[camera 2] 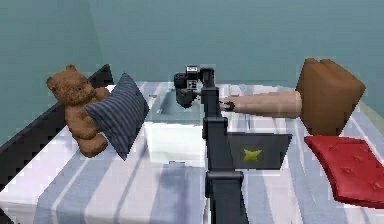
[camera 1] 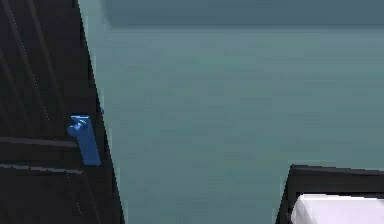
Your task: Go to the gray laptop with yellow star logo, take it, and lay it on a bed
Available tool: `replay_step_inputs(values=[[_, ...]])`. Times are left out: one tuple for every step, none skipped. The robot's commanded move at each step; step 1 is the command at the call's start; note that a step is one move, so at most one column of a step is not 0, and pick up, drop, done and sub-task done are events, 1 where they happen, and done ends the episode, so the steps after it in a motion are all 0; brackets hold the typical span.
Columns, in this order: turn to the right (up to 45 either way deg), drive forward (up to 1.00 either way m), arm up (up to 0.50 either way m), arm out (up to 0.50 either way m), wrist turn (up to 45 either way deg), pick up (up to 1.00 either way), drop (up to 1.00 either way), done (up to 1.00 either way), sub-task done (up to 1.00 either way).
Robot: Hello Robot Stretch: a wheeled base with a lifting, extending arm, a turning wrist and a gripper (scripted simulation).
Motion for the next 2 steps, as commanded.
replay_step_inputs(values=[[0.0, 0.00, 0.00, -0.08, 0.0, 0.00, 0.00, 0.00, 0.00], [0.0, 0.00, 0.00, 0.00, 0.0, 0.00, 0.00, 1.00, 0.00]])
